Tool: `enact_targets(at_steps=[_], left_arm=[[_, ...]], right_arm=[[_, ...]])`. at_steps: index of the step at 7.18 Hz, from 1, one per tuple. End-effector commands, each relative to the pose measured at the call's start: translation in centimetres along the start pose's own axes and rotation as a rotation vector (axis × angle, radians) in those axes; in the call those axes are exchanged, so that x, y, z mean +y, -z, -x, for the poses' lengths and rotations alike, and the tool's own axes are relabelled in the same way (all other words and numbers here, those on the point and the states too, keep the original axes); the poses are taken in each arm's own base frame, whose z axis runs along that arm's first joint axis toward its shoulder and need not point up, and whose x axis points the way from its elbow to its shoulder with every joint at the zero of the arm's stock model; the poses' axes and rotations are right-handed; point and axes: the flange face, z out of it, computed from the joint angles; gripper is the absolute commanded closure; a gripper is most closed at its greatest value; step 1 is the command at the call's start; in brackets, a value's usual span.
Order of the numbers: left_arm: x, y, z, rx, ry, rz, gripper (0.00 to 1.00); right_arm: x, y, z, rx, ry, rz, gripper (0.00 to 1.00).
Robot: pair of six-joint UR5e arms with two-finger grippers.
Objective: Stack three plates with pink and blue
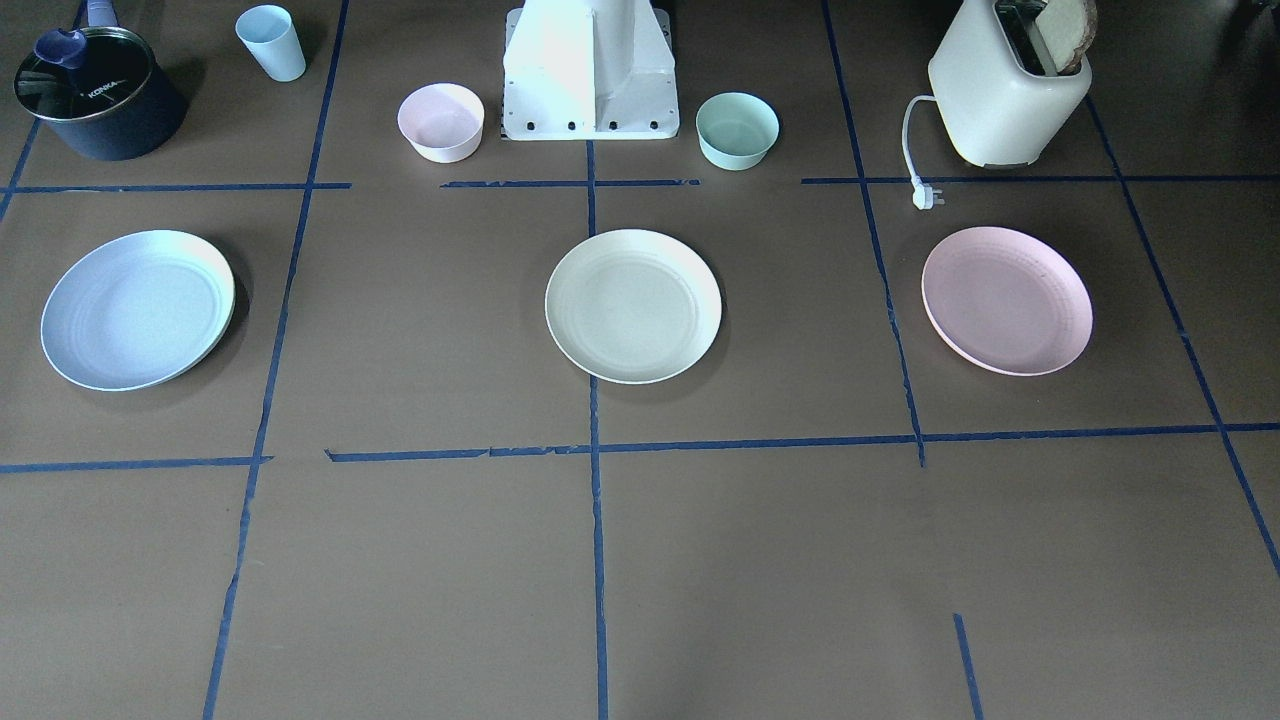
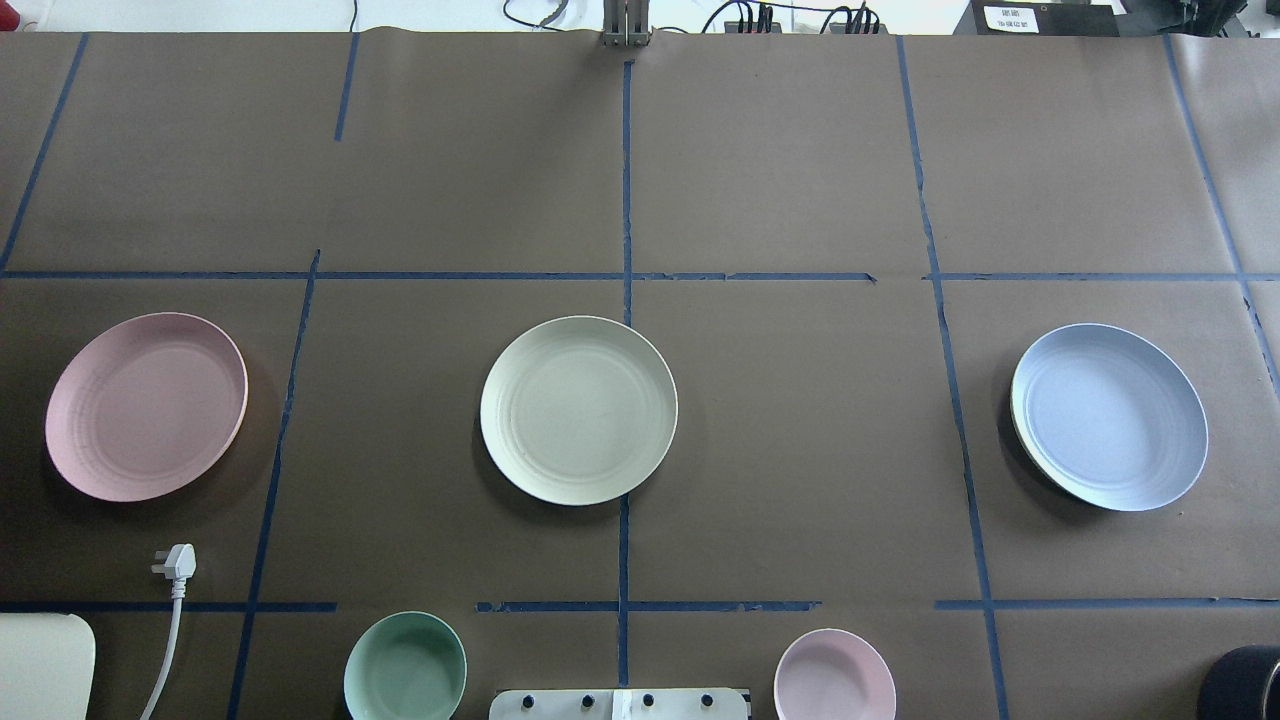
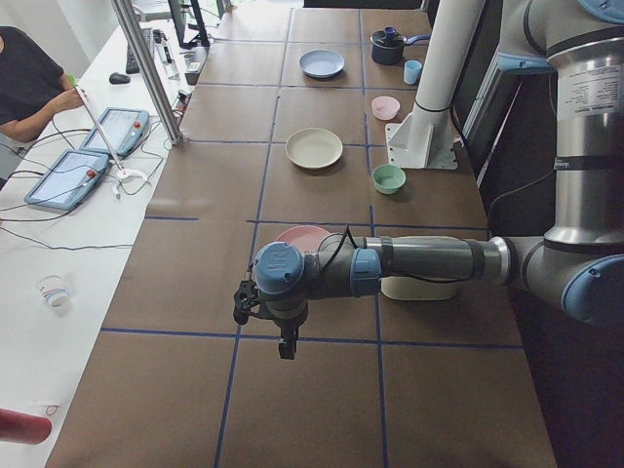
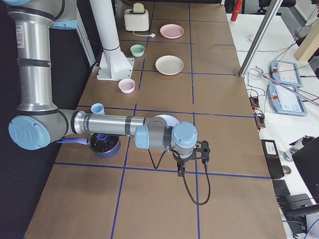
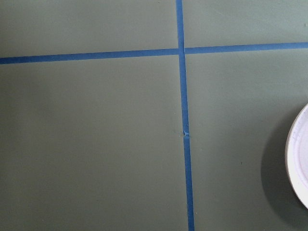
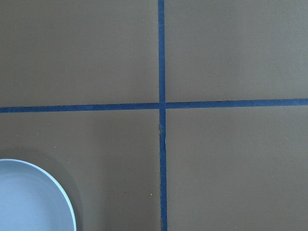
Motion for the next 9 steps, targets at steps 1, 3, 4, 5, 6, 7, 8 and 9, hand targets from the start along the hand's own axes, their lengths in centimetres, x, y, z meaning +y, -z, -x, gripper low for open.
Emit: enact_targets(at_steps=[1,3,4,5,6,7,8,9], left_arm=[[0.0,-0.1,0.1,0.000,0.001,0.002,0.00],[-0.1,-0.1,0.0,0.000,-0.001,0.002,0.00],[-0.1,0.0,0.0,0.000,-0.002,0.000,0.00],[-0.1,0.0,-0.1,-0.001,-0.013,-0.002,0.00],[-0.1,0.2,-0.2,-0.001,-0.008,-0.006,0.00],[0.0,0.4,-0.6,0.000,-0.013,-0.011,0.00],[-0.1,0.4,-0.8,0.006,0.005,-0.013,0.00],[-0.7,-0.1,-2.5,0.051,0.029,-0.042,0.00]], right_arm=[[-0.1,0.1,0.1,0.001,0.001,-0.002,0.00],[-0.1,0.0,0.0,0.001,0.000,-0.001,0.00],[0.0,-0.1,0.0,0.001,0.001,0.001,0.00],[0.0,-0.1,0.0,0.001,0.001,0.001,0.00],[-0.1,0.0,0.1,0.001,0.002,-0.001,0.00],[-0.1,0.1,0.3,0.001,0.006,-0.004,0.00],[-0.2,0.2,0.4,0.000,0.005,-0.005,0.00],[-0.2,0.3,0.5,0.000,0.008,-0.007,0.00]])
